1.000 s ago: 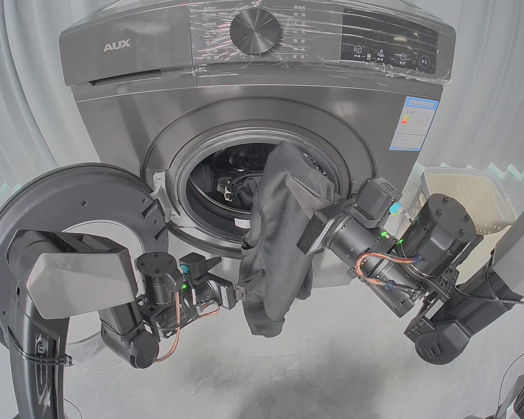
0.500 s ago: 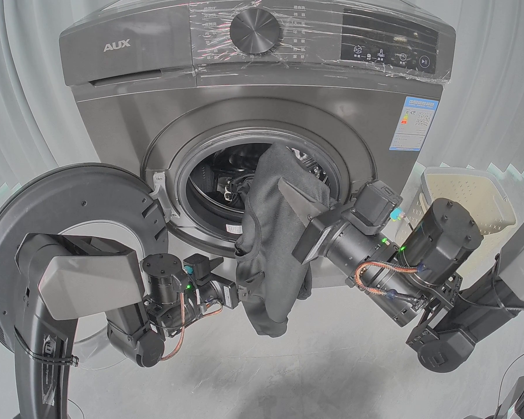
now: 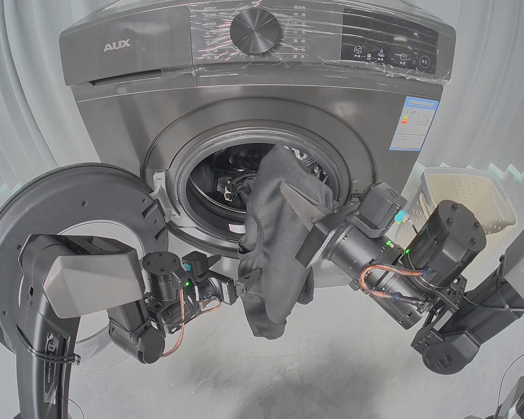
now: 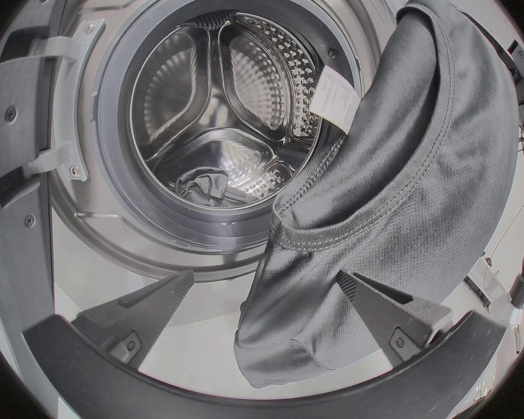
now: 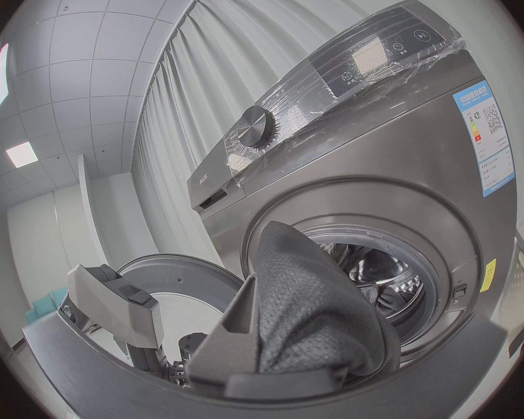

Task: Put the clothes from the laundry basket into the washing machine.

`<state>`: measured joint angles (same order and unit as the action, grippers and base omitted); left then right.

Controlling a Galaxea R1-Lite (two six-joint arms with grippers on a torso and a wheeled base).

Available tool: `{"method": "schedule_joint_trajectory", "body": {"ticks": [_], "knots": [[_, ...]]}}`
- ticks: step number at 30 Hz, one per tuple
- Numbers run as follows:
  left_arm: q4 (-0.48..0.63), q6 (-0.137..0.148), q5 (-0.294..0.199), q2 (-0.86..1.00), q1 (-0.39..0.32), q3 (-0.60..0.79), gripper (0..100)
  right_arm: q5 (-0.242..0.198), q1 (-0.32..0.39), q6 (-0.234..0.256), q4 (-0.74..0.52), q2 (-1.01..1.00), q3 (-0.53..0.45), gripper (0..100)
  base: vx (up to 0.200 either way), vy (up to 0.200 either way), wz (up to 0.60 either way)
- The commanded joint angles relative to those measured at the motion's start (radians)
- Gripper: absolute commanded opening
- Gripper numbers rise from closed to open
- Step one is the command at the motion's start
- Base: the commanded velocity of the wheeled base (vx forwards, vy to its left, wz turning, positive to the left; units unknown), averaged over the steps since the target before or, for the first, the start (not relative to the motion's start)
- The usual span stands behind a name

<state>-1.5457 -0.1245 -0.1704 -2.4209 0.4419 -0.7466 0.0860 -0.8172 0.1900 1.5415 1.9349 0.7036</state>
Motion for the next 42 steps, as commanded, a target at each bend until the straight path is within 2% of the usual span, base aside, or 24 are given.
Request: {"method": "schedule_joint_trajectory", "body": {"ticks": [1,10,29,39,42], "knots": [[-0.001,0.0,0.0,-0.015,-0.008,-0.007,100,0.0,0.004,-0.001,0.0,-0.002,-0.001,0,0.0,0.0,0.0],[-0.002,0.008,-0.003,-0.012,-0.017,-0.004,100,-0.006,0.03,-0.001,0.0,0.004,-0.001,0,0.0,0.0,0.0],[-0.001,0.011,-0.026,-0.055,0.008,-0.057,100,-0.005,0.009,0.0,0.0,0.009,-0.01,0,0.0,0.0,0.0],[-0.001,0.014,-0.064,-0.083,0.014,-0.085,100,-0.005,0.009,0.0,0.0,0.01,-0.013,0,0.0,0.0,0.0],[-0.002,0.017,-0.095,-0.084,0.014,-0.085,100,-0.006,0.009,0.0,0.0,0.01,-0.013,0,0.0,0.0,0.0]]}}
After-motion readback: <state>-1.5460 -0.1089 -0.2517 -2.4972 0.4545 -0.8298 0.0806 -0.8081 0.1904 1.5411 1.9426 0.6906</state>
